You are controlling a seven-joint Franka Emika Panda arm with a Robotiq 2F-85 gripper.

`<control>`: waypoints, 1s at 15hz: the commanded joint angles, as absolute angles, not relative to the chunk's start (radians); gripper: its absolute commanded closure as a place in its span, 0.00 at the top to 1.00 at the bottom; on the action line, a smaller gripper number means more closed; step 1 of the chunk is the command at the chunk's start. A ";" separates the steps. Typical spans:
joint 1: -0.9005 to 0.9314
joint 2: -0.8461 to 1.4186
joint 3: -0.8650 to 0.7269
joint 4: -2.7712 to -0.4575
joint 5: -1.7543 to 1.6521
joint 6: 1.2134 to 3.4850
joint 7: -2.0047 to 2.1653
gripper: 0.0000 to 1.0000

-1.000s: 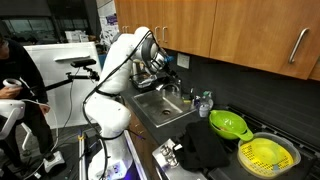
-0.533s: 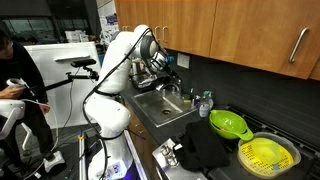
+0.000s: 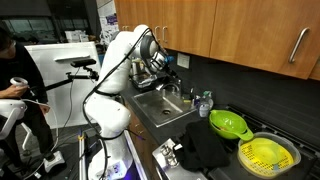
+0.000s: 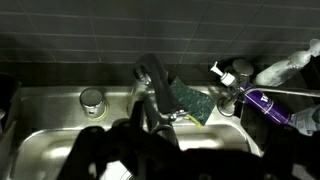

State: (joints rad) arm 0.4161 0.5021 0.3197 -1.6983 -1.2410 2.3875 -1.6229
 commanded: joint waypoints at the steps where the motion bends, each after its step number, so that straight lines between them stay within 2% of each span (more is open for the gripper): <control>1: 0.413 0.492 0.323 -1.705 -1.222 2.407 -1.644 1.00; 15: 0.418 0.540 0.328 -1.653 -1.178 2.419 -1.753 1.00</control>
State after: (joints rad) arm 0.4180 0.5286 0.3231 -1.6831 -1.2130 2.4173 -1.7015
